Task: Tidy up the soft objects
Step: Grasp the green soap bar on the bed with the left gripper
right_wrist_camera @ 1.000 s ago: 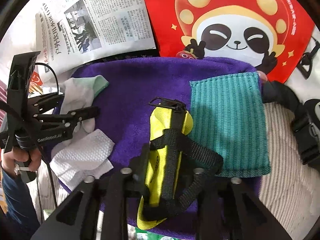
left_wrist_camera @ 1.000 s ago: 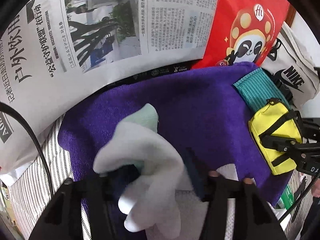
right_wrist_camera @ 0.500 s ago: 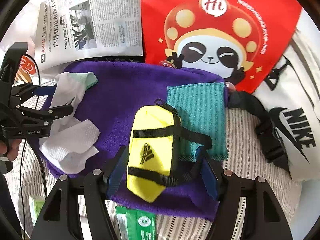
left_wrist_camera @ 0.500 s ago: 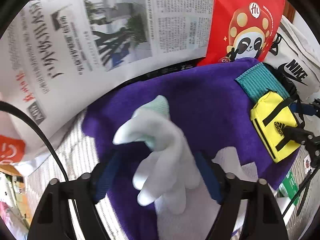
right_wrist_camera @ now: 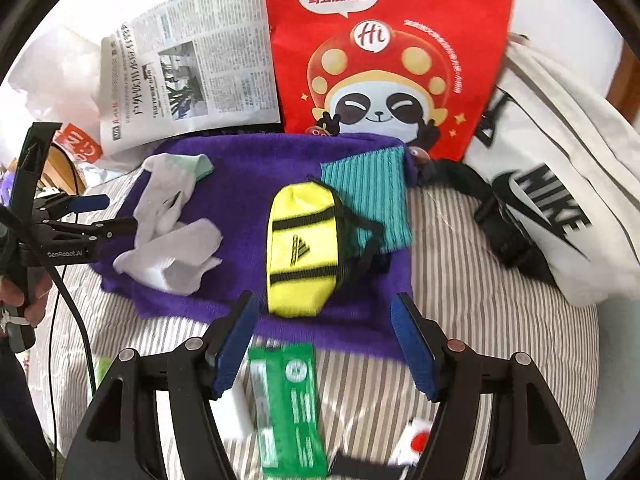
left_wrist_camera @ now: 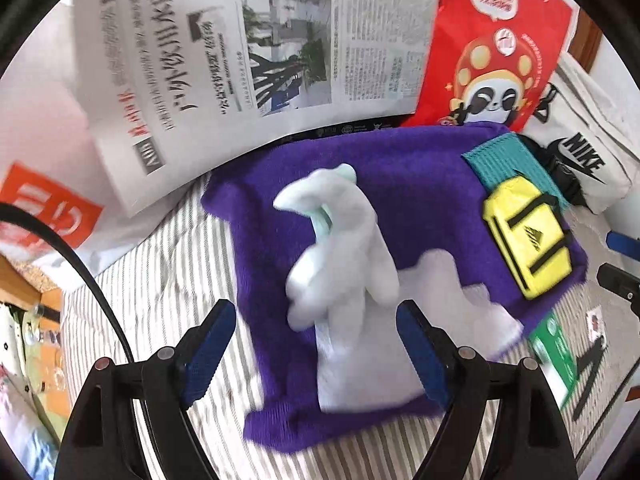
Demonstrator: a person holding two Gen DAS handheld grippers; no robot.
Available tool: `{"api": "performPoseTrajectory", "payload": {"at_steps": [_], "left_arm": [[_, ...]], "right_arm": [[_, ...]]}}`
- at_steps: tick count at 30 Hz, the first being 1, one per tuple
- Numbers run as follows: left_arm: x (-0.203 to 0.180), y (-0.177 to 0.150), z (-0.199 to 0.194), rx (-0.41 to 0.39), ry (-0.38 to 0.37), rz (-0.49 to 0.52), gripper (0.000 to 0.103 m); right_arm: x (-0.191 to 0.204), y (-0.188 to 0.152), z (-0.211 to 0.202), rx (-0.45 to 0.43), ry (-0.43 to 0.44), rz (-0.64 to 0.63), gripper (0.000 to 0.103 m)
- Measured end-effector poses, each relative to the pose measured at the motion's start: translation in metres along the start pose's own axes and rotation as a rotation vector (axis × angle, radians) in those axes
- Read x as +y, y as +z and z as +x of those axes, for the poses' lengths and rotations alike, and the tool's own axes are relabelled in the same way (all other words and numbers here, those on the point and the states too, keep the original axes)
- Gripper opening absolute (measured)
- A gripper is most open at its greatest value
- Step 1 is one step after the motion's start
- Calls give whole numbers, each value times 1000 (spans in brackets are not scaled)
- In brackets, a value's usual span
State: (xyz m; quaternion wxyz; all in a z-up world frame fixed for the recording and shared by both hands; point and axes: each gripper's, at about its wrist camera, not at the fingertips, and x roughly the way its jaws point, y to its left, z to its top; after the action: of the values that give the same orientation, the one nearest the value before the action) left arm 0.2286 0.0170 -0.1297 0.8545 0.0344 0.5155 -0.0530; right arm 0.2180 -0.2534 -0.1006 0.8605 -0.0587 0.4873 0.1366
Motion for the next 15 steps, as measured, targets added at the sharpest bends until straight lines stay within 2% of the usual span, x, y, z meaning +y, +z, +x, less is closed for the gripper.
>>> {"api": "performPoseTrajectory", "payload": {"at_steps": [3, 8, 13, 15], "left_arm": [[-5, -4, -15, -19, -30, -5, 81], [-30, -39, -42, -22, -99, -28, 81], [-46, -77, -50, 13, -87, -58, 81], [-48, -91, -49, 32, -104, -77, 81]], "right_arm": [[-1, -17, -17, -19, 11, 28, 68], [0, -44, -38, -38, 40, 85, 68], [3, -71, -53, -44, 52, 127, 68], [4, -80, -58, -47, 36, 127, 68]]}}
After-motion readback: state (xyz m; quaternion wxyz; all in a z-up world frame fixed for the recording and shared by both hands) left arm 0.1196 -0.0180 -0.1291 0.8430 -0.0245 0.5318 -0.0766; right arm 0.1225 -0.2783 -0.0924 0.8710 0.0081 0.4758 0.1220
